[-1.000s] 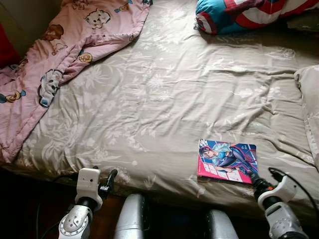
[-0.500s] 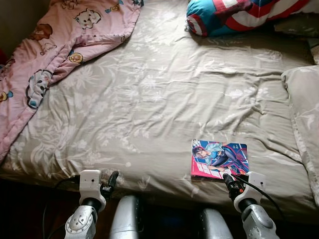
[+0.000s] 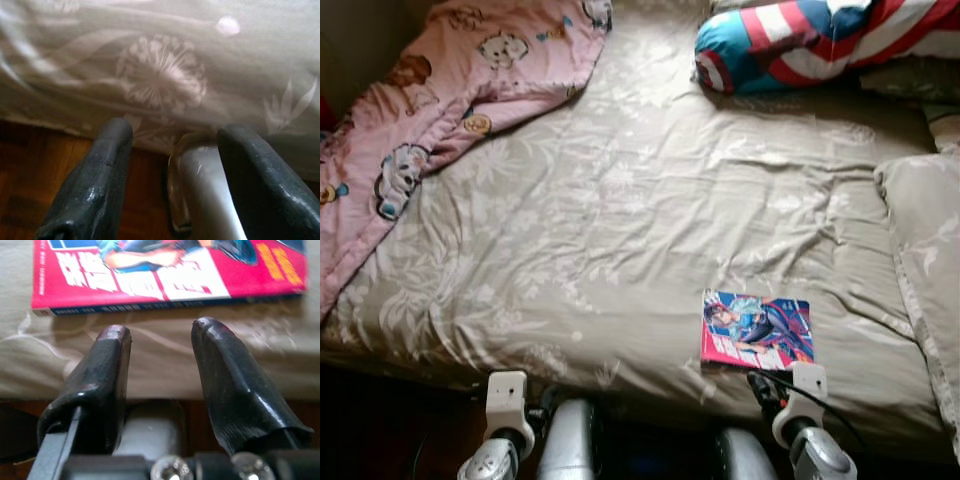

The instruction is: Clean up the room

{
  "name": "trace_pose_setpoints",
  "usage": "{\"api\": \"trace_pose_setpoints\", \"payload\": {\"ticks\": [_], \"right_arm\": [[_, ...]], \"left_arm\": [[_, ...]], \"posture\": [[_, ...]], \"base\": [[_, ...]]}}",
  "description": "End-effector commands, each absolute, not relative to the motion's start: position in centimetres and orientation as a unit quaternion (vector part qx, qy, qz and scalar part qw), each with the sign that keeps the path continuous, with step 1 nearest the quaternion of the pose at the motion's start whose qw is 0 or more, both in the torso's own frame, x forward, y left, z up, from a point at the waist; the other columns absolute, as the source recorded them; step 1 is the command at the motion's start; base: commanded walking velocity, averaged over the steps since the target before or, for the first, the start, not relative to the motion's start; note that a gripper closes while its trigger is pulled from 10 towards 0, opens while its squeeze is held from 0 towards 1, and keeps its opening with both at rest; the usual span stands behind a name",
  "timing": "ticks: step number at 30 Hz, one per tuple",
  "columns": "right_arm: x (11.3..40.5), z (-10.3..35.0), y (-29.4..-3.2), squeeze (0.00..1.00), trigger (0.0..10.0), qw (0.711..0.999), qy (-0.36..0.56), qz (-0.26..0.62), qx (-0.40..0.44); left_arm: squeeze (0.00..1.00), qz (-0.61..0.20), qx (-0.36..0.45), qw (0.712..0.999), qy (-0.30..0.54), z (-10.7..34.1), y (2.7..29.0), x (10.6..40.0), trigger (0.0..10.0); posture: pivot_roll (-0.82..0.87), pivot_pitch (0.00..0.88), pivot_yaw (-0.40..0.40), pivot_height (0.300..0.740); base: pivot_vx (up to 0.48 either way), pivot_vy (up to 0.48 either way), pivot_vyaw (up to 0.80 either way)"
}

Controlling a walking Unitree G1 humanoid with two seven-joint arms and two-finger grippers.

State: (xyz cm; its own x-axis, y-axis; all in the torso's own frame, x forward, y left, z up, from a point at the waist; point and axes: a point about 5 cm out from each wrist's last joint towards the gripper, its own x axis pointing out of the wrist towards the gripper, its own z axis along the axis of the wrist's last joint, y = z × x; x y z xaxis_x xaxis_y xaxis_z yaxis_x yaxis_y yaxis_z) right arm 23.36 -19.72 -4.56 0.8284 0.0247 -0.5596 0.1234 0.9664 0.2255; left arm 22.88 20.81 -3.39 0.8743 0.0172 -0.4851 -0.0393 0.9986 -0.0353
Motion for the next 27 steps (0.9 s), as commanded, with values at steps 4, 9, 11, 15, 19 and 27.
{"api": "trace_pose_setpoints", "payload": {"ticks": [4, 9, 11, 15, 19, 27], "right_arm": [[20.0, -7.1, -20.0, 0.00, 10.0, 0.914, 0.378, -0.070, 0.129], [19.6, -7.3, -19.9, 0.00, 10.0, 0.911, 0.383, -0.074, 0.134], [19.4, -7.4, -19.8, 0.00, 10.0, 0.909, 0.386, -0.080, 0.137], [18.7, -7.9, -19.7, 0.00, 10.0, 0.903, 0.404, -0.075, 0.126], [17.8, -8.4, -19.3, 0.00, 10.0, 0.893, 0.422, -0.078, 0.132], [17.9, -8.5, -18.3, 0.00, 10.0, 0.893, 0.429, -0.058, 0.123]], "left_arm": [[0.00, 0.022, -0.018, 0.944, 0.329, -5.7, 20.9, 20.6, 10.0], [0.00, 0.032, -0.016, 0.932, 0.360, -6.6, 21.0, 19.7, 10.0], [0.00, 0.032, -0.012, 0.926, 0.376, -7.0, 21.1, 19.1, 10.0], [0.00, 0.039, -0.010, 0.917, 0.397, -7.5, 21.2, 18.3, 10.0], [0.00, 0.044, -0.011, 0.912, 0.407, -7.8, 21.1, 17.9, 10.0], [0.00, 0.045, -0.012, 0.912, 0.407, -7.8, 21.0, 18.1, 10.0]], "posture": [[0.07, 0.111, -0.016, 0.705], [0.04, 0.078, -0.015, 0.720], [0.04, 0.076, -0.016, 0.730], [0.03, 0.054, -0.025, 0.740], [0.02, 0.003, -0.027, 0.740], [0.02, 0.000, -0.026, 0.740]], "base": [[0.000, 0.000, 0.00], [0.000, 0.000, 0.00], [0.000, 0.000, 0.00], [0.000, 0.000, 0.00], [0.000, 0.000, 0.00], [0.000, 0.000, 0.00]]}}
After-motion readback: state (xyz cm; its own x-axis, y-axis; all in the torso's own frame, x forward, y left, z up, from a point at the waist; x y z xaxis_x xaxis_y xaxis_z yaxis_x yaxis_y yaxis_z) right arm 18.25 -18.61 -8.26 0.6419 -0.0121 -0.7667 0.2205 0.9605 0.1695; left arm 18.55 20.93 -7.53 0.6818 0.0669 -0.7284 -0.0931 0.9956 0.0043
